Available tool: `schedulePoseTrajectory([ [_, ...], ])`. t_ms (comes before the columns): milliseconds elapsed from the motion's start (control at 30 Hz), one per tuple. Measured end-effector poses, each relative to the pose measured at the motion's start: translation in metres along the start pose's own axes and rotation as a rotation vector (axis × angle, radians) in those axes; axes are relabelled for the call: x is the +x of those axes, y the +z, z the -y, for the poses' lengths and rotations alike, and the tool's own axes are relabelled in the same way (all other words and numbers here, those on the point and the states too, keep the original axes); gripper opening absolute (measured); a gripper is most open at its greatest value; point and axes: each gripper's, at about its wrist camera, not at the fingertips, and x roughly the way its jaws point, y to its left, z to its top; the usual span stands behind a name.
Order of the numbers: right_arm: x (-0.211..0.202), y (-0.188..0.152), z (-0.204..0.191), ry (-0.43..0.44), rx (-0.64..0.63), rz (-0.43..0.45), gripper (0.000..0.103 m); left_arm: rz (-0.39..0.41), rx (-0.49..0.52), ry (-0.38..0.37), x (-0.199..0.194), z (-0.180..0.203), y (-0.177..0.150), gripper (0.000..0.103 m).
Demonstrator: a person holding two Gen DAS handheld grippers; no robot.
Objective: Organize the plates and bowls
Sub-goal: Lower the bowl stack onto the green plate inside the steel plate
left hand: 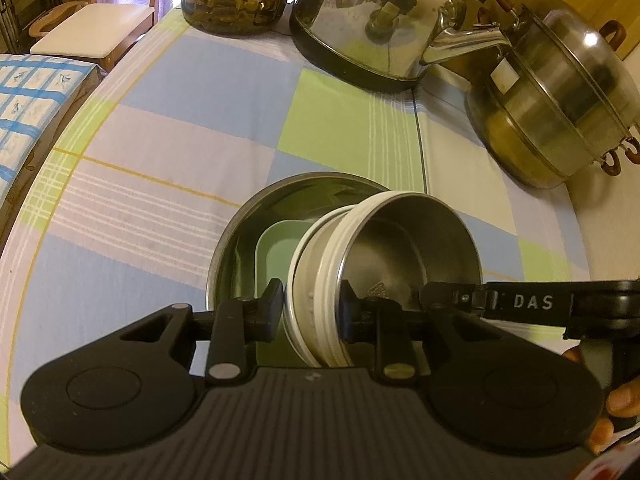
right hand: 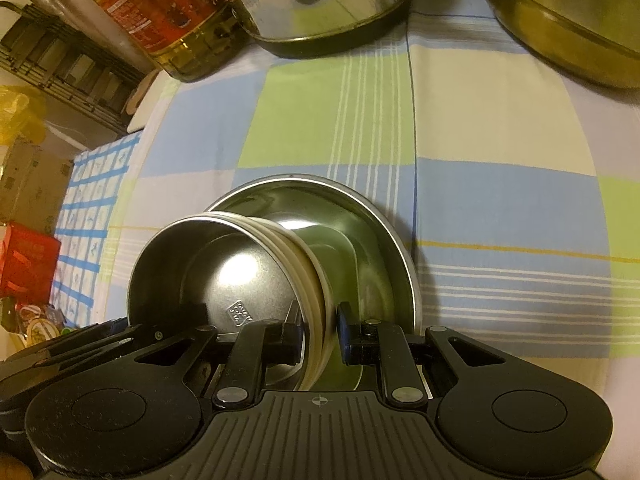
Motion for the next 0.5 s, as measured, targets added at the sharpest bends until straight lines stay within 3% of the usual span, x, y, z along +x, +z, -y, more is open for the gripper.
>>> schedulePoseTrajectory([
  [500,-0.025,-0.025,0.020,0.144,0.051,0.137,0.018,0.102,0.064,-0.004,-0.034,0.009,-0.011,0.025],
])
